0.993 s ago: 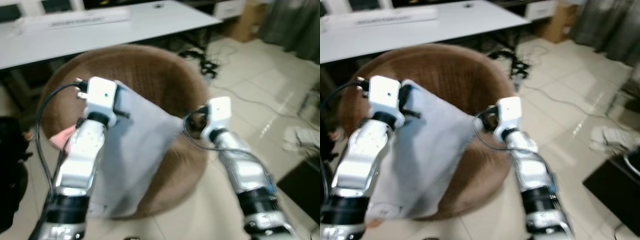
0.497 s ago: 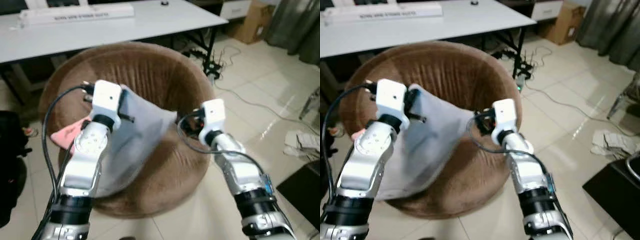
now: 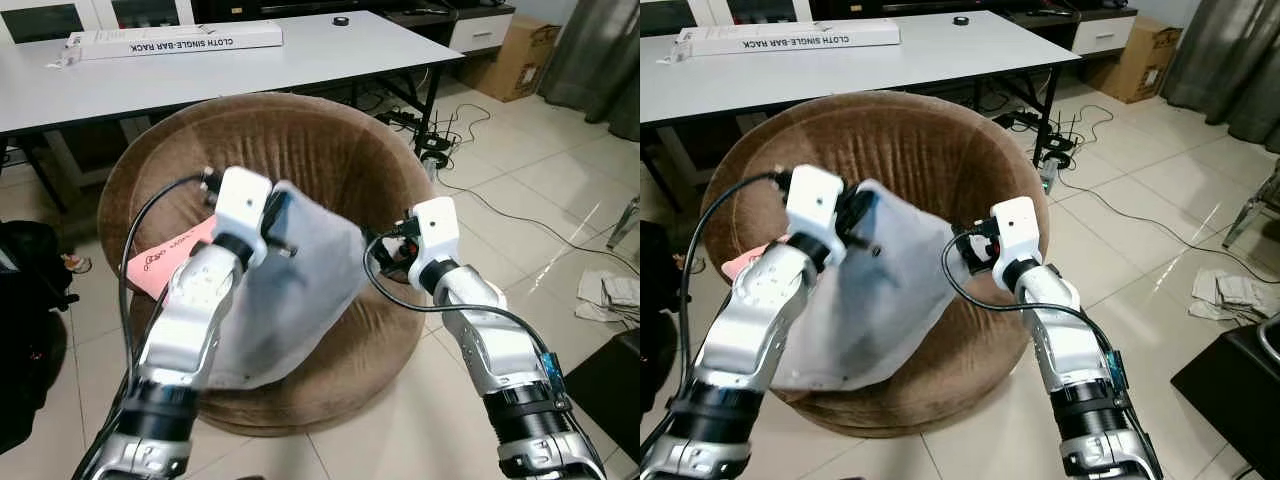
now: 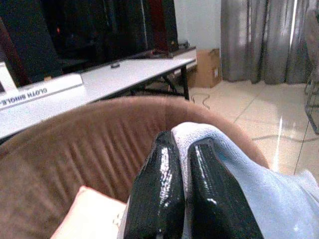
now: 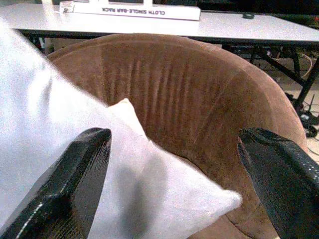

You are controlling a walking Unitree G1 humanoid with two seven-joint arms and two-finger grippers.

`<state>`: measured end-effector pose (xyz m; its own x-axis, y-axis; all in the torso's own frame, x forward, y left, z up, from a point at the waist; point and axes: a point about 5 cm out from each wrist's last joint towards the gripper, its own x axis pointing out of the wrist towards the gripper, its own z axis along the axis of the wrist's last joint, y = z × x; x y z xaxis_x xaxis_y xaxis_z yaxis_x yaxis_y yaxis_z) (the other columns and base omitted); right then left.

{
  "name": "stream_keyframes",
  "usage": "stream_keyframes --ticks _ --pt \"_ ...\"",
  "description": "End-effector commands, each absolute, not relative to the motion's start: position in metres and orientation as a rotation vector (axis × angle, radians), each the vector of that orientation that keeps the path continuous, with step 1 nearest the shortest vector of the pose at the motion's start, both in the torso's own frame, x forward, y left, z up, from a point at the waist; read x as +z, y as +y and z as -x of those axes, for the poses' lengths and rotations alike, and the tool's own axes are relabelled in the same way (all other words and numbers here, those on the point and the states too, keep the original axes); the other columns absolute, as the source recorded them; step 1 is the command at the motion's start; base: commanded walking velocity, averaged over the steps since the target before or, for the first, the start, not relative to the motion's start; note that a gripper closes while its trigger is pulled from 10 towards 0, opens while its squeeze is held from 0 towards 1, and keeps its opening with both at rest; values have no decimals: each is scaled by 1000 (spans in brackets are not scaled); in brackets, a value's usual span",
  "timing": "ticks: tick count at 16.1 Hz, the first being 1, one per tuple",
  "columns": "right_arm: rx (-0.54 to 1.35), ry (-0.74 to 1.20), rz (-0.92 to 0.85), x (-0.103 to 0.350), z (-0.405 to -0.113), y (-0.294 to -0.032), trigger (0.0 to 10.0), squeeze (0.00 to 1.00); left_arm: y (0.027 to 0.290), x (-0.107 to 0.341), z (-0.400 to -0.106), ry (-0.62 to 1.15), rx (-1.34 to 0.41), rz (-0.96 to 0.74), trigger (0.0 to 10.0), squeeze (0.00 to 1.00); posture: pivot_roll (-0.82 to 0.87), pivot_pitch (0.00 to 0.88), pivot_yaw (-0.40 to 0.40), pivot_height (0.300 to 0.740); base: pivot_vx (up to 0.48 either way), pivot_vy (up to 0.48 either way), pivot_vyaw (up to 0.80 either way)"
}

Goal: Move the pillow to the sofa from floor

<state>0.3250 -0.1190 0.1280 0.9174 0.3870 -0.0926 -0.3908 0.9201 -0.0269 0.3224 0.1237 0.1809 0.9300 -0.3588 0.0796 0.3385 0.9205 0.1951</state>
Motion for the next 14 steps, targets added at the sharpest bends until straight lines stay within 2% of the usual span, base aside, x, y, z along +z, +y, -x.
stream_keyframes --ticks 1,4,9,12,14 --pt "367 82 17 132 -324 -125 10000 0 123 196 -325 -191 -341 -165 10000 0 47 0 4 740 0 0 0" --pt "362 97 6 128 -321 -125 10000 0 122 193 -324 -199 -334 -146 10000 0 44 0 5 740 0 0 -677" --pt "379 105 7 129 -321 -120 10000 0 126 193 -322 -206 -314 -148 10000 0 66 0 -15 740 373 0 -768" --pt "393 108 30 129 -322 -117 10000 0 128 193 -322 -209 -301 -152 10000 0 69 0 -17 740 389 0 0" --pt "400 113 34 128 -322 -116 10000 0 129 194 -323 -220 -274 -161 10000 0 67 0 -15 740 137 0 0"
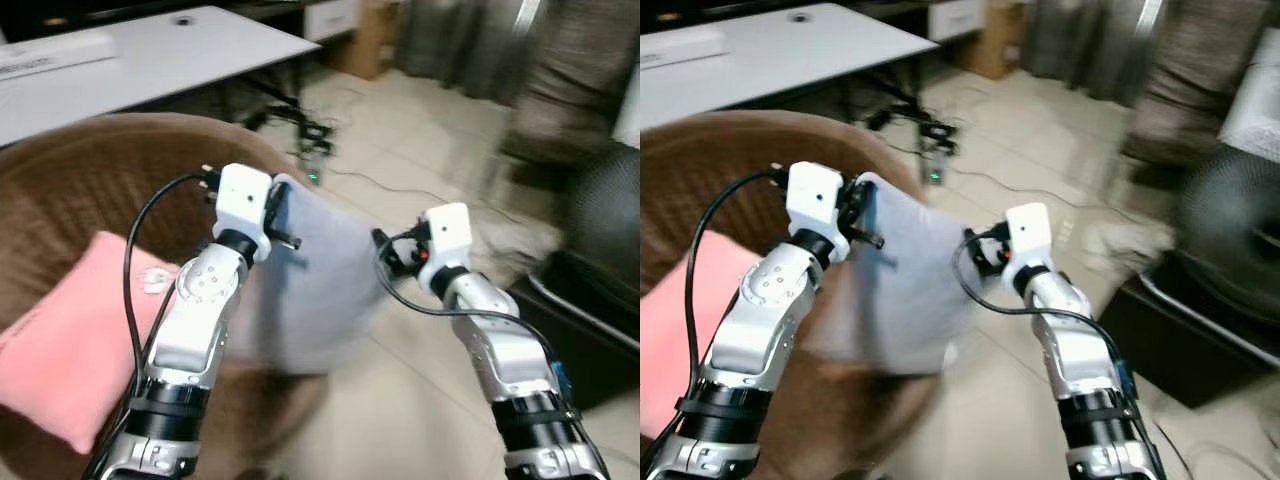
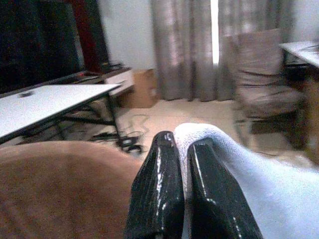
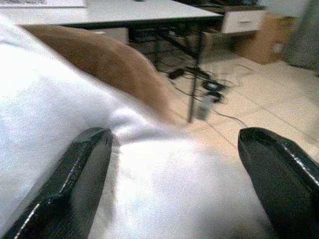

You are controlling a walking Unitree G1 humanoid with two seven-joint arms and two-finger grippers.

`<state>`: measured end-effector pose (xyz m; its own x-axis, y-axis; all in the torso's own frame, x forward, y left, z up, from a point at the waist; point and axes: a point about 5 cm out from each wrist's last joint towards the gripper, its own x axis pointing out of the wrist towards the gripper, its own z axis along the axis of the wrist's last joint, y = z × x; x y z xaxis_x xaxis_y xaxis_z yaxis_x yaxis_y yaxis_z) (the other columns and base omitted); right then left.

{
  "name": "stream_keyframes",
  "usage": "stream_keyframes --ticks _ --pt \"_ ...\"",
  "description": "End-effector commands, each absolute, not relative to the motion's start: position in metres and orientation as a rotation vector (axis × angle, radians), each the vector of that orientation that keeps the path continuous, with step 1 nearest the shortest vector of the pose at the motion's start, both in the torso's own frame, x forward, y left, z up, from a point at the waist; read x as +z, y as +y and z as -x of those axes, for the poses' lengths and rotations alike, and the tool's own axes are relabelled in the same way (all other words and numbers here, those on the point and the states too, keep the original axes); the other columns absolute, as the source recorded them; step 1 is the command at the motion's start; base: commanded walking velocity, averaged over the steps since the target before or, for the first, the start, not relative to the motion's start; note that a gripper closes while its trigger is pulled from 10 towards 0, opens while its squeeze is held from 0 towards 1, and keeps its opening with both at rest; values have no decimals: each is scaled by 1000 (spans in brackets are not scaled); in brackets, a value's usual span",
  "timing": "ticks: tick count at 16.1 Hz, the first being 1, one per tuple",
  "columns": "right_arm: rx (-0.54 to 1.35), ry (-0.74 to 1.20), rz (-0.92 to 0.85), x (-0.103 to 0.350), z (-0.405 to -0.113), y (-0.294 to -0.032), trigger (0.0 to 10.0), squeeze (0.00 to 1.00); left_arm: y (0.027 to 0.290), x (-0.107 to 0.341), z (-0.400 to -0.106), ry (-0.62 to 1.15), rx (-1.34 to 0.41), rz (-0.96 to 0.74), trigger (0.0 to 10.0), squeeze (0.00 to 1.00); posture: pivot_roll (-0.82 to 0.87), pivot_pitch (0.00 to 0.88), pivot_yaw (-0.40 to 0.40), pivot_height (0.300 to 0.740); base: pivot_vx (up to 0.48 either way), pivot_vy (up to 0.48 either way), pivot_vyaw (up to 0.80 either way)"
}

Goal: Move the pillow to the sofa from floor

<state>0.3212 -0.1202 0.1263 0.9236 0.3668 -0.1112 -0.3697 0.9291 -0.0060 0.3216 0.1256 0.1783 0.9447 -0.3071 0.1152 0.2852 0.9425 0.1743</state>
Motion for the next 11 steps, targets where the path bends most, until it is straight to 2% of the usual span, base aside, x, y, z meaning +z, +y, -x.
stream_keyframes --ticks 1,11 --pt "401 113 34 128 -321 -116 10000 0 129 195 -323 -219 -271 -163 10000 0 67 0 -15 740 0 0 0" --pt "445 107 39 128 -320 -114 10000 0 140 191 -326 -163 -202 -212 10000 0 71 0 -19 740 0 0 0"
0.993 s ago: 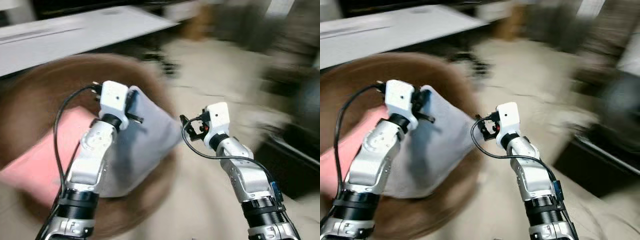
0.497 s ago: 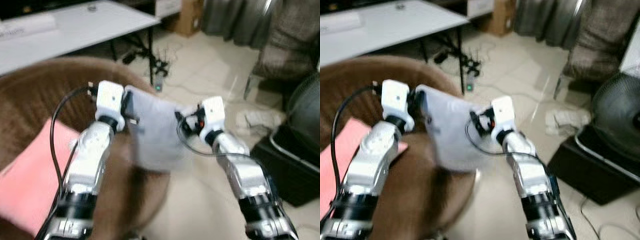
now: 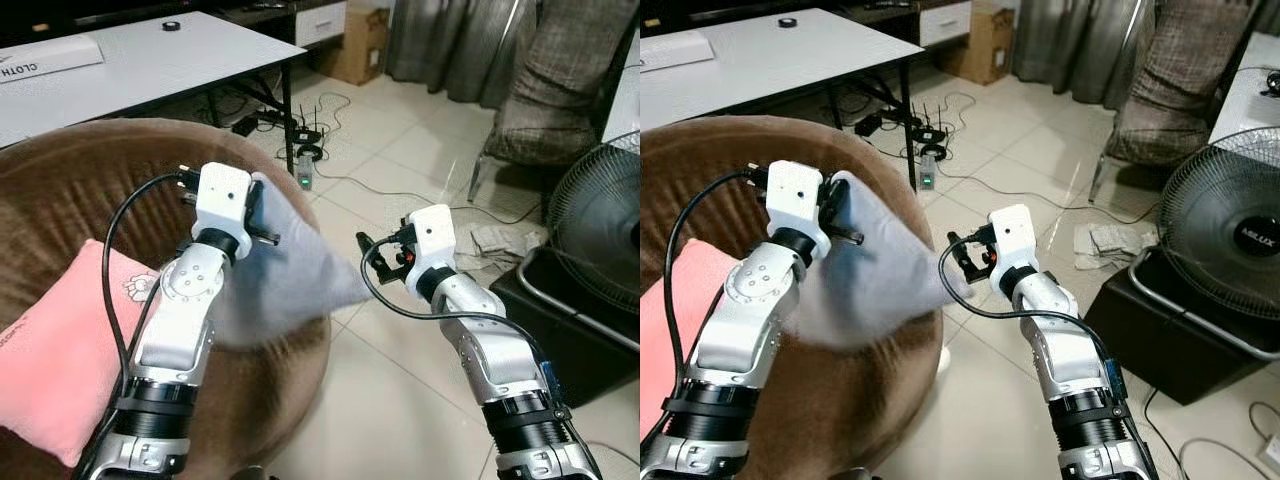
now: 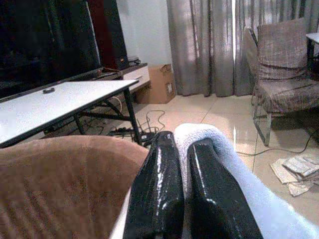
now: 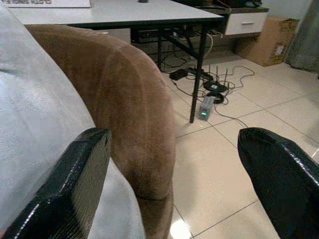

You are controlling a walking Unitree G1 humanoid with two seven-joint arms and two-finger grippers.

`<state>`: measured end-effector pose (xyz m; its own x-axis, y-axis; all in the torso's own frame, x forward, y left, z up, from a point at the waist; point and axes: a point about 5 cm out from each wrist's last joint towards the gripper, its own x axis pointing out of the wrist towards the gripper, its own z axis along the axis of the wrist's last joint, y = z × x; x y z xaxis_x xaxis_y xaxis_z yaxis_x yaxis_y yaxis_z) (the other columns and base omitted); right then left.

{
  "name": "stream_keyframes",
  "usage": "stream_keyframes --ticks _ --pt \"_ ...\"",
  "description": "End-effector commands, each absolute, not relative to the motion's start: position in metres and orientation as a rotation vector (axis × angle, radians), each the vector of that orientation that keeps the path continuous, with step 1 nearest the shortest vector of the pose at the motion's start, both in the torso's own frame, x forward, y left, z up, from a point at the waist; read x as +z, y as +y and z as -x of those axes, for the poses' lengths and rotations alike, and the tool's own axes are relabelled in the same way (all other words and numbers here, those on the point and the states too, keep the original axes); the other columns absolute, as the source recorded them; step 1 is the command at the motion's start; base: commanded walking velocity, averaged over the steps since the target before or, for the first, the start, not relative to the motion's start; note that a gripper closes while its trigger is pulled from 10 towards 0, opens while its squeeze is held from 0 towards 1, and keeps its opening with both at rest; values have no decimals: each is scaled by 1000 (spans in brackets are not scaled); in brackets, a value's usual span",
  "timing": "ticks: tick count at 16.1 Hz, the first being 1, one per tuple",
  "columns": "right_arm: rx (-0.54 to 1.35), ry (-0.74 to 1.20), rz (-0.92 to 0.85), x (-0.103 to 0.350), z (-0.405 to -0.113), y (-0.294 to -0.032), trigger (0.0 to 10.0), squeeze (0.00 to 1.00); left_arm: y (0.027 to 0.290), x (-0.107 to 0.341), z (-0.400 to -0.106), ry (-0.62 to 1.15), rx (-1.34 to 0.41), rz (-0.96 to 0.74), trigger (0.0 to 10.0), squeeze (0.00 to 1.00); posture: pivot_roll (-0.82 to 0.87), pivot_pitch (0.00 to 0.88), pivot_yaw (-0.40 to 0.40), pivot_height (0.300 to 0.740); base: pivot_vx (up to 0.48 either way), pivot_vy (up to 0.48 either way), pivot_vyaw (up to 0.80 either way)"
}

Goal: Move the pillow to the sofa from floor

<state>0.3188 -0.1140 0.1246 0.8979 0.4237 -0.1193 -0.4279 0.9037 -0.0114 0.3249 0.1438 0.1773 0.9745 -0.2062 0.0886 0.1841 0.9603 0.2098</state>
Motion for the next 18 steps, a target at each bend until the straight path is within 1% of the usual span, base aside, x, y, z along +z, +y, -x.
stream_keyframes --ticks 1,4,7,8,10,13,16,18 --pt "467 100 43 129 -319 -114 10000 0 141 191 -326 -161 -199 -217 10000 0 71 0 -19 740 0 0 0" --pt "510 86 49 132 -319 -115 10000 0 151 193 -327 -134 -174 -274 10000 0 75 0 -27 740 0 0 0" --pt "526 86 52 133 -318 -116 10000 0 157 195 -326 -32 -230 -411 10000 0 77 0 -32 740 0 0 0" --pt "538 83 54 133 -318 -116 10000 0 158 197 -325 -15 -241 -427 10000 0 78 0 -33 740 0 0 0" --pt "563 76 63 134 -317 -117 10000 0 159 207 -321 27 -278 -414 10000 0 82 0 -38 740 0 0 0" --pt "571 65 68 137 -319 -120 10000 0 153 220 -315 43 -344 -334 10000 0 84 0 -43 740 0 0 0" --pt "657 42 81 142 -316 -113 10000 0 159 223 -321 37 -294 -337 10000 0 84 0 -51 740 0 0 0" --pt "674 45 87 141 -315 -112 10000 0 162 222 -326 13 -265 -355 10000 0 89 0 -61 740 0 0 0"
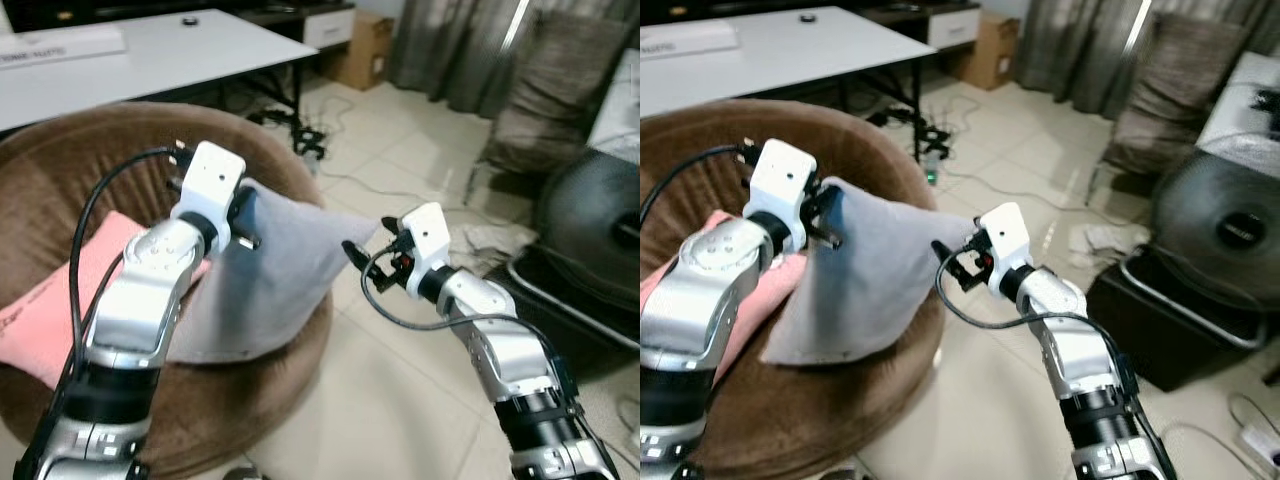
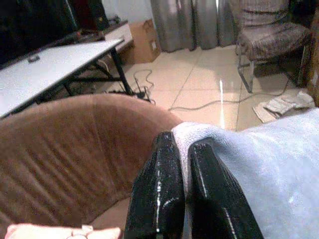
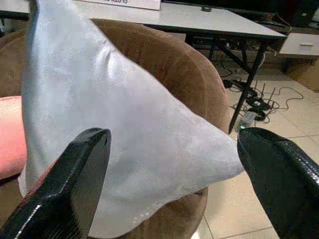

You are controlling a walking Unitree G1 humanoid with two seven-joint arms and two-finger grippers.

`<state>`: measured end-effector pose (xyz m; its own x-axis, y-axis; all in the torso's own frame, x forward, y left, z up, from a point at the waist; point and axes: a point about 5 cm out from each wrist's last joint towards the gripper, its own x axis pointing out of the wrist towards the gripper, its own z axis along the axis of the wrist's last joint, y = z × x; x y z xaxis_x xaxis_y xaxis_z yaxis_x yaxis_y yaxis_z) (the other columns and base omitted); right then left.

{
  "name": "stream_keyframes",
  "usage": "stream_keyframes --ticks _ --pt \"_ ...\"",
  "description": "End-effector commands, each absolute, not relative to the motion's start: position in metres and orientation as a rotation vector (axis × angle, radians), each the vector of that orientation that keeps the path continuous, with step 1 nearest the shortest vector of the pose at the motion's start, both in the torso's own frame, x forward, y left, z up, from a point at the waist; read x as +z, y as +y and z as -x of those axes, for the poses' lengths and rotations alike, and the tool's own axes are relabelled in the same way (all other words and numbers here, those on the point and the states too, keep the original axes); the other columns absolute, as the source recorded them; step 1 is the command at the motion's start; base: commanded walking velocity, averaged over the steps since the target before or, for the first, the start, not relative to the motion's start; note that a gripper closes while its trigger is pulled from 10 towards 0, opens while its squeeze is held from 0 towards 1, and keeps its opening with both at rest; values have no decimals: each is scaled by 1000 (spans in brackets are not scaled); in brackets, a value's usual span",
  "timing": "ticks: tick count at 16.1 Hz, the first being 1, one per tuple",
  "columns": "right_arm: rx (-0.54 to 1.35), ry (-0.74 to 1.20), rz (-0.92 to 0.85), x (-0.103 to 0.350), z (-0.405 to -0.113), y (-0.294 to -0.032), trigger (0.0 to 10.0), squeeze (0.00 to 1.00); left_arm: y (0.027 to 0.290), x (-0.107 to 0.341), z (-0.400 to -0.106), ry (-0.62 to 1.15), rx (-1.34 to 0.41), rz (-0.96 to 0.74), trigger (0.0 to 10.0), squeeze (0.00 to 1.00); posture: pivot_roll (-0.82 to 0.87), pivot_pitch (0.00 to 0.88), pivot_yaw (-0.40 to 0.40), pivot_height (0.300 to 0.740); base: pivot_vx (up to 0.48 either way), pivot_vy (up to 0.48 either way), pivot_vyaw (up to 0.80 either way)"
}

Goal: Move the pillow to the sofa from floor

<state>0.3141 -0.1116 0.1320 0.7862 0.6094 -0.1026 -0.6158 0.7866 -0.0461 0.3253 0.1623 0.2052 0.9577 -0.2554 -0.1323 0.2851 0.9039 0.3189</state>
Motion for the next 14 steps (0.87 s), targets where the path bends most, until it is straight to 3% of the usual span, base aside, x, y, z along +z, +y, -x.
stream_keyframes --ticks 1,8,14 --pt "682 51 92 140 -314 -111 10000 0 164 220 -332 0 -245 -353 10000 0 93 0 -71 740 0 0 0" --pt "780 87 104 133 -291 -100 10000 0 201 190 -379 66 -19 -389 10000 0 60 0 -69 740 0 0 0" --pt "592 165 -30 112 -273 -100 10000 0 210 202 -395 -9 -62 -485 10000 0 65 27 8 740 0 0 0"
